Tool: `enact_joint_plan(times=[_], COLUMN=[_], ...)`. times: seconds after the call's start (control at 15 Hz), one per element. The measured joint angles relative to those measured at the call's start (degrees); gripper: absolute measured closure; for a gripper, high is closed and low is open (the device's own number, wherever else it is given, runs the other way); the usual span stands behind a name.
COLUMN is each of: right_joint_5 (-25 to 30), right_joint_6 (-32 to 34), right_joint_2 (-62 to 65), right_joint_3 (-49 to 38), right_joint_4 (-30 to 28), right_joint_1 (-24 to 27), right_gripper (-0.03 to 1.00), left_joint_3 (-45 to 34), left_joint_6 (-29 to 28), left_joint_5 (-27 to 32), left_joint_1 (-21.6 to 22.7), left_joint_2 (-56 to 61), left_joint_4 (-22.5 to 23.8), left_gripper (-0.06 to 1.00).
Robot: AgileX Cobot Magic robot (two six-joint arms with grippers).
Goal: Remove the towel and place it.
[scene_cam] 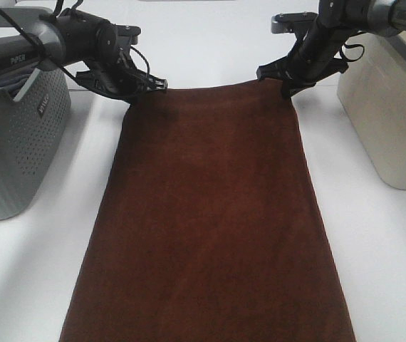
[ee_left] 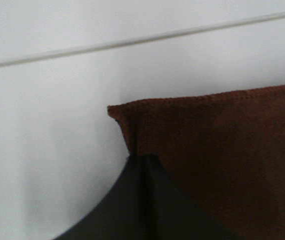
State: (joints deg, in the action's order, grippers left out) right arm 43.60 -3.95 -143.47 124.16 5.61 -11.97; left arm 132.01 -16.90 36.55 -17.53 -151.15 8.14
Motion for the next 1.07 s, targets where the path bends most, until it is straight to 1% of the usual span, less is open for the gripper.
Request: enact_joint_plan(times=[0.07, 0.2, 0.27, 0.33, 0.4, 0.53, 0.87, 1.07], right_joint_5=[-2.41, -5.56, -5.56, -6.82, -10.20, -14.55, -25.50, -29.74], right_joint_6=[-0.63, -1.38, -1.38, -1.66, -1.66, -1.66, -1.66, -1.72], right_joint_2=[-0.34, -1.26, -1.26, -1.66, -2.18, -2.23, -3.04, -4.93], right_joint_3=[0.40, 0.46, 0.46, 0.46, 0.46, 0.46, 0.46, 0.46], right_joint_4=[0.00, -0.29, -0.29, -0.97, -2.12, -3.50, -4.53, -4.81], right_joint_1=[0.00, 0.00, 0.00, 0.00, 0.00, 0.00, 0.00, 0.00], right_gripper=[0.97, 0.97, 0.97, 0.97, 0.97, 0.97, 0.97, 0.97], left_joint_3=[0.00, 0.00, 0.00, 0.00, 0.00, 0.00, 0.00, 0.00], left_joint_6=[0.00, 0.00, 0.00, 0.00, 0.00, 0.00, 0.00, 0.00], left_joint_5=[-2.29, -8.08, -8.08, -10.66, -14.78, -18.05, -29.22, -32.95], left_joint_1=[0.00, 0.00, 0.00, 0.00, 0.00, 0.11, 1.60, 1.60], left_joint_2=[0.00, 0.00, 0.00, 0.00, 0.00, 0.00, -1.03, -2.64], left_joint_4=[-0.06, -0.06, -0.06, 0.11, 2.06, 3.72, 4.07, 4.24], left_gripper=[0.94, 0.94, 0.94, 0.94, 0.94, 0.94, 0.94, 0.94])
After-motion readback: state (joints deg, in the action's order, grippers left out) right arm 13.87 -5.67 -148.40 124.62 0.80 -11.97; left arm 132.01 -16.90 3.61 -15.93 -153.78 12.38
